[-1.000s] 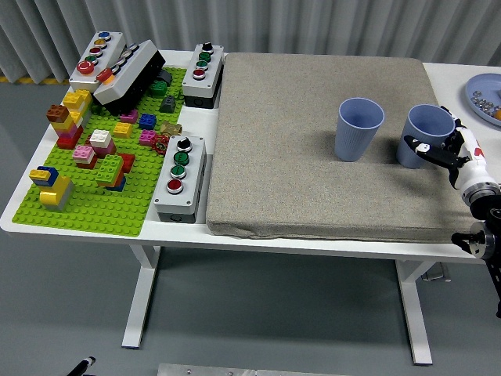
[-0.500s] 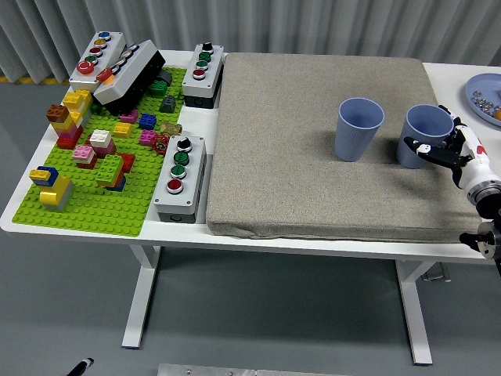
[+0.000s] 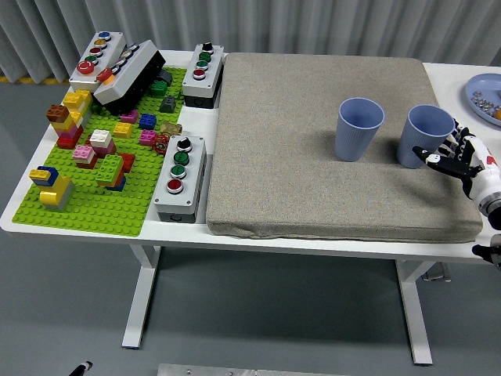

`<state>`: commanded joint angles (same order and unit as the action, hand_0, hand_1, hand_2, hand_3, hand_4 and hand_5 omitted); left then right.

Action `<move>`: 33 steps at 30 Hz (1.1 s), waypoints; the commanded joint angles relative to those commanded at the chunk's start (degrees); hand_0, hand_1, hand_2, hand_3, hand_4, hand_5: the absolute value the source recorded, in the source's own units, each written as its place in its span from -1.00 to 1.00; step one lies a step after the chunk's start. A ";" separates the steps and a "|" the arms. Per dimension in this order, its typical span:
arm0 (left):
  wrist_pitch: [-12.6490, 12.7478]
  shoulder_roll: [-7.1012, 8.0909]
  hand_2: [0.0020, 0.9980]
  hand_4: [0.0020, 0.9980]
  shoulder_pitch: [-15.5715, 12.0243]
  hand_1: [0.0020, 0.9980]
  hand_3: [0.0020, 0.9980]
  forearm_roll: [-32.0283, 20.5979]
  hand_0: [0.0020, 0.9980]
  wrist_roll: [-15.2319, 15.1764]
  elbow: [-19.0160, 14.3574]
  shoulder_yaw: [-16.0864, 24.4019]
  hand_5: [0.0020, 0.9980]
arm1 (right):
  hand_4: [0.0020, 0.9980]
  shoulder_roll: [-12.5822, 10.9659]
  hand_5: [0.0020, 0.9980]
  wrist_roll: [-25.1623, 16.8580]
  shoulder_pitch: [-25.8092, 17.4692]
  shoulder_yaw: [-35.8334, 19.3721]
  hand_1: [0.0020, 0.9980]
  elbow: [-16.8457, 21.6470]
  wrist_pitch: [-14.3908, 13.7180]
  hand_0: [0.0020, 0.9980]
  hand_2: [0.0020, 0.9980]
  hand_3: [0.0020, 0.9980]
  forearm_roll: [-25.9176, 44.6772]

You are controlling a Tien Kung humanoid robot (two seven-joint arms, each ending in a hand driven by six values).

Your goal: Pick cup pour cup place

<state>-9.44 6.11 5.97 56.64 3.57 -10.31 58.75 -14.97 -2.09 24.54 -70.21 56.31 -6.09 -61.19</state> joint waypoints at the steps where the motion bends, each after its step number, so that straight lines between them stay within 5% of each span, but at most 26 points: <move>1: -0.01 0.01 0.79 0.29 -0.02 0.67 0.58 0.01 0.75 -0.01 0.00 0.04 1.00 | 0.77 -0.31 -0.36 0.10 -0.52 -0.19 0.86 0.67 -0.02 0.89 1.00 1.00 -0.17; 8: 0.03 0.18 0.79 0.29 -0.09 0.67 0.58 0.57 0.75 -0.02 0.00 0.93 1.00 | 0.77 -3.38 -0.36 1.54 -5.06 -1.86 0.85 6.85 0.25 0.88 1.00 1.00 -1.65; 19: 0.13 0.42 0.79 0.29 0.08 0.67 0.58 1.01 0.75 0.01 0.00 1.70 1.00 | 0.77 -4.73 -0.33 2.48 -4.34 -3.12 0.84 9.28 0.28 0.88 1.00 1.00 -2.26; 33: 0.23 0.85 0.79 0.30 0.57 0.67 0.58 0.75 0.75 -0.04 0.00 1.56 1.00 | 0.75 -8.77 -0.27 4.01 9.20 -3.64 0.78 5.95 -1.50 0.84 0.95 0.97 -1.83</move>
<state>-9.22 6.96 6.54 57.39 3.54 -10.31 60.31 -23.74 1.92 33.74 -73.85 62.26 -7.60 -63.02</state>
